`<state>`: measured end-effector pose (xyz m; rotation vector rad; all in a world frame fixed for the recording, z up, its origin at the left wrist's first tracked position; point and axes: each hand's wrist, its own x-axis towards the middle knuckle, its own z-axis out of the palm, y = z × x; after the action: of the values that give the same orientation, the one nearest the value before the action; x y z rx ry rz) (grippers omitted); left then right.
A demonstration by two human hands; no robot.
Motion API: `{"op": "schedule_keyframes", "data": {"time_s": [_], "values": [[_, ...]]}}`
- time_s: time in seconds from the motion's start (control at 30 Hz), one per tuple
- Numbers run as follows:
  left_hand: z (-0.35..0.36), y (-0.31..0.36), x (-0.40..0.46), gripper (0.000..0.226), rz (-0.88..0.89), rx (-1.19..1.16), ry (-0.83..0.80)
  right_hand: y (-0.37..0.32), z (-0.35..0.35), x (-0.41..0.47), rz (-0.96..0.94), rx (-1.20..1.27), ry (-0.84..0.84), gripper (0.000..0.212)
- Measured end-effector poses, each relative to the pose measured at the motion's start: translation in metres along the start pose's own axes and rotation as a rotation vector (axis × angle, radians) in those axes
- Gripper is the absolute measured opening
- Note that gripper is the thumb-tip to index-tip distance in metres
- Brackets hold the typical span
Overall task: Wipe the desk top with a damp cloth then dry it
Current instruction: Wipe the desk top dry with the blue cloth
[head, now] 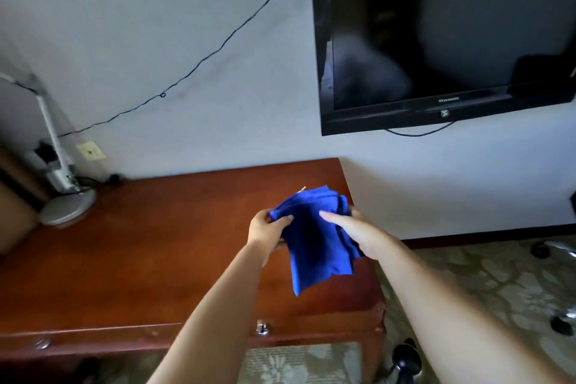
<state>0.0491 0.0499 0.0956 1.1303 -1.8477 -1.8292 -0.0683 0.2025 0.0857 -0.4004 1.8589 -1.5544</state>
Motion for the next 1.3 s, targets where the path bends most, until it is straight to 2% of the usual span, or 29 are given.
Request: {"op": "schedule_keyframes", "data": {"time_s": [0.07,0.13,0.3,0.47,0.63,0.73,0.8,1.0,1.2,1.3], "values": [[-0.003,-0.006,-0.01,0.008,0.002,-0.017,0.047,0.007,0.011,-0.007,0.076,-0.204,-0.061,0.022],[-0.008,-0.014,-0.018,0.007,0.04,0.102,0.083,0.014,0.025,-0.007,0.05,-0.347,-0.018,0.018],[-0.038,-0.013,-0.012,0.012,0.144,0.248,0.183,-0.005,0.053,-0.002,-0.053,-0.284,-0.006,0.02],[-0.07,-0.002,0.0,0.024,0.008,0.284,0.11,-0.024,0.082,0.018,-0.036,-0.341,0.018,0.014],[-0.108,0.003,0.022,0.039,-0.196,0.06,0.073,-0.031,0.121,0.035,-0.005,-0.416,0.015,0.02],[-0.127,0.002,0.038,0.049,-0.238,-0.014,0.013,-0.033,0.14,0.045,0.002,-0.446,0.027,0.02],[-0.136,-0.002,0.051,0.045,-0.235,-0.014,-0.032,-0.033,0.151,0.05,0.008,-0.463,0.046,0.02],[-0.14,-0.021,0.079,0.01,-0.187,0.138,-0.062,-0.023,0.17,0.061,0.053,-0.5,0.106,0.016],[-0.119,-0.036,0.086,0.014,-0.062,0.243,-0.128,-0.01,0.154,0.064,0.084,-0.513,0.13,0.022],[-0.102,-0.041,0.084,0.027,-0.031,0.272,-0.138,-0.007,0.136,0.069,0.1,-0.516,0.086,0.023]]}}
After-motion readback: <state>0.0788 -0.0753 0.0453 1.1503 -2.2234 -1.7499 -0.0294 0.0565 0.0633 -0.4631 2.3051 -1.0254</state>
